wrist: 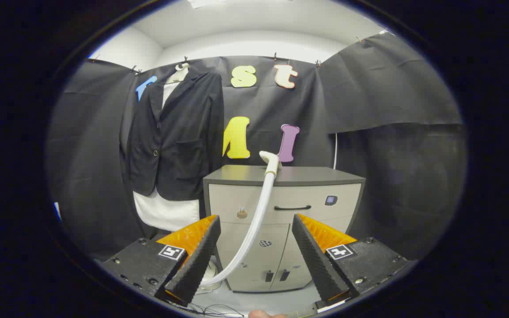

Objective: Iron the clothes twice with a garment steamer, once on the left side and once on the right side.

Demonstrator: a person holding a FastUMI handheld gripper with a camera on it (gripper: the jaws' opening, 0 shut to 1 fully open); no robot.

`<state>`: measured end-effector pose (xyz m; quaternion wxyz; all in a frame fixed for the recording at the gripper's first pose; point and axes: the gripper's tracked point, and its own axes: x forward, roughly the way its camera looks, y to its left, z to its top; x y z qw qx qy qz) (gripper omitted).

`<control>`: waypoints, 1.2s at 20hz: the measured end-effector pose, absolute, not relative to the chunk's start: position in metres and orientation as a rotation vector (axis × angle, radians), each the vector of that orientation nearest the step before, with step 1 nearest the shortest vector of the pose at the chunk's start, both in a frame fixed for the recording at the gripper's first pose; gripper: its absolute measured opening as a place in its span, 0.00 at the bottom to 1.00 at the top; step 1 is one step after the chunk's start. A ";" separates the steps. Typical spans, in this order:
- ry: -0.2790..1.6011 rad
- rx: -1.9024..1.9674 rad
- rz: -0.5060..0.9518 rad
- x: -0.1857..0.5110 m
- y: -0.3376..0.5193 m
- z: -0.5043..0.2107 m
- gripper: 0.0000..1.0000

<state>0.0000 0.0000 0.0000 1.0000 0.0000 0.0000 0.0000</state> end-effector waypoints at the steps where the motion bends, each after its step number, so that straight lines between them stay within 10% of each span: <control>1: 0.014 0.005 -0.001 0.001 0.001 -0.003 1.00; 24: 0.044 0.044 -0.122 0.022 0.030 0.041 1.00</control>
